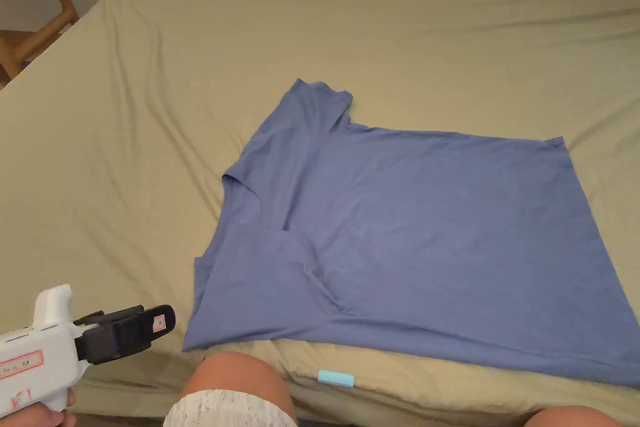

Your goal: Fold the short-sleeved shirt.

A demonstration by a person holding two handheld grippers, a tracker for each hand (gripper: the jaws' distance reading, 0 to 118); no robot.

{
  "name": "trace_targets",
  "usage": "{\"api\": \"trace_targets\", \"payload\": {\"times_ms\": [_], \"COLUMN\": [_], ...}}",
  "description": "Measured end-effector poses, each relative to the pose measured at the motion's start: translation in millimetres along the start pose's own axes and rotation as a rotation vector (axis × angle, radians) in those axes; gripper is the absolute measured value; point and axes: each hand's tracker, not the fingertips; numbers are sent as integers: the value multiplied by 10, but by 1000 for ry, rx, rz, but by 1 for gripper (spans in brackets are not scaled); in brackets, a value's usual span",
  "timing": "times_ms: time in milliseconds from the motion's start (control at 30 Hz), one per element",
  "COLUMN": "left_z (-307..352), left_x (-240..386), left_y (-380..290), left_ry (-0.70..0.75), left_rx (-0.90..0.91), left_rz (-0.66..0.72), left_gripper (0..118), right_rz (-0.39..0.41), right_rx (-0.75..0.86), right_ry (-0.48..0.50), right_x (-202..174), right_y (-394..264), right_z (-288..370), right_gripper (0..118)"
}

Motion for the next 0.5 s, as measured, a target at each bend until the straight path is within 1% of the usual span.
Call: {"api": "trace_targets", "payload": {"times_ms": [100, 167, 200, 233, 267, 300, 333, 367, 400, 433, 467, 500], "left_z": [201, 318, 356, 382, 396, 395, 363, 325, 277, 240, 198, 152], "left_x": [8, 53, 63, 70, 86, 105, 138, 160, 164, 139, 144, 173], "left_y": [-1, -25, -40, -63, -94, -122, -166, -203, -247, -265, -303, -334], "left_ry": [-15, 20, 13, 5, 6, 10, 26, 66, 77, 49, 32, 44], "left_rx": [17, 25, 12, 0, 0, -5, -17, -26, -42, -54, -64, -63], "left_rz": [-4, -62, -73, -80, -89, -105, -138, -172, -192, -171, -163, -177], "left_gripper": [93, 93, 93, 91, 83, 64, 23, 1, 0, 0, 0, 0], "right_rz": [-16, -11, -7, -1, 11, 24, 38, 62, 80, 74, 66, 70], "right_rx": [63, 74, 76, 73, 74, 76, 71, 66, 66, 58, 46, 45], "right_ry": [20, 13, 18, 22, 11, 4, -2, -30, -35, -20, -6, -6], "right_x": [21, 3, -1, -56, -102, -124, -154, -191, -229, -238, -250, -281], "right_y": [33, 36, 23, 17, -10, -45, -87, -113, -156, -179, -201, -214], "right_z": [243, 402, 473, 536, 597, 641, 676, 689, 715, 731, 745, 741], "right_gripper": [106, 106, 106, 105, 98, 81, 36, 10, 6, 5, 0, 0]}}
